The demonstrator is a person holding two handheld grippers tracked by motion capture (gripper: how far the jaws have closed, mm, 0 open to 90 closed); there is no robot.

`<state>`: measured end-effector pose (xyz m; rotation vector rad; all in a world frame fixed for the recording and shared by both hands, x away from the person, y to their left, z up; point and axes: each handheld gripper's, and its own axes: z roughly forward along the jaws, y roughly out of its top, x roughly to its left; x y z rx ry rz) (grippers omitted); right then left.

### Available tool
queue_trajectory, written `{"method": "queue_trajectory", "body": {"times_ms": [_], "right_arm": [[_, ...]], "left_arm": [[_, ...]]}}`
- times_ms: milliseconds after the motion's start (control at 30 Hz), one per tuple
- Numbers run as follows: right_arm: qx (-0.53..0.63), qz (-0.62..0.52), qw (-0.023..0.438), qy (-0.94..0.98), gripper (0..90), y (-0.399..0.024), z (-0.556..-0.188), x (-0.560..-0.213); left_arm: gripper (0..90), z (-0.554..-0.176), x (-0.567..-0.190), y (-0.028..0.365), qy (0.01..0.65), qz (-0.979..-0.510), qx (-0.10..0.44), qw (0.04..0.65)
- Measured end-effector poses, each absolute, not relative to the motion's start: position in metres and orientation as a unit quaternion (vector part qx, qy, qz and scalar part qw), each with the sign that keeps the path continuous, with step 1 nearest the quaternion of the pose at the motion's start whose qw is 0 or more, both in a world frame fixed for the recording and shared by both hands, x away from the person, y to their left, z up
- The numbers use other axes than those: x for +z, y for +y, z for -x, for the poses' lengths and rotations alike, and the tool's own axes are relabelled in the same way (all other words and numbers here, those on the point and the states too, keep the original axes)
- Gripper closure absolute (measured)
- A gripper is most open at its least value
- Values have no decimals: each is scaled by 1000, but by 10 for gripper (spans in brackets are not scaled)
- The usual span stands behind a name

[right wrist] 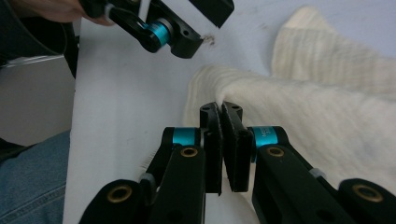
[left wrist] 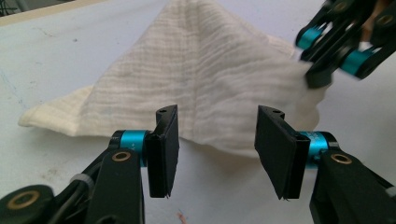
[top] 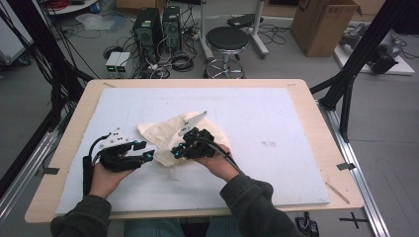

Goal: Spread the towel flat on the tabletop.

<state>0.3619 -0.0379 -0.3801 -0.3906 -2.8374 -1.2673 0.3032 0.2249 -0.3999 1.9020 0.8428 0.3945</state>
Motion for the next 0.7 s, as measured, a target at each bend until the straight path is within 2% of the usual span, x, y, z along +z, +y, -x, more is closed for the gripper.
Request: {"method": "queue_trajectory", "body": {"times_ms": [67,200,300,367,467,700], "right_arm": [[-380,134,-9,-915,869,-32,-366,-390],[-353,166,-7,-921,853,-25,-379,-412],[-352,172,1,-920,762,-24,-384,-418],[-365,174,10,-915,691,-28,-387,-416],[-378,175,9,-909,650,-37,-386,-409],[-391,194,-36,-899,625,-87,-387,-391]], "left_arm": [[499,-300,-402,223,348,-780,158,495],[526,-300,-412,213,340,-796,146,480],[596,-305,-417,203,337,-806,137,466],[627,-310,-421,194,331,-813,132,461],[638,-316,-427,182,326,-826,122,443],[650,-324,-436,161,325,-850,118,398]]}}
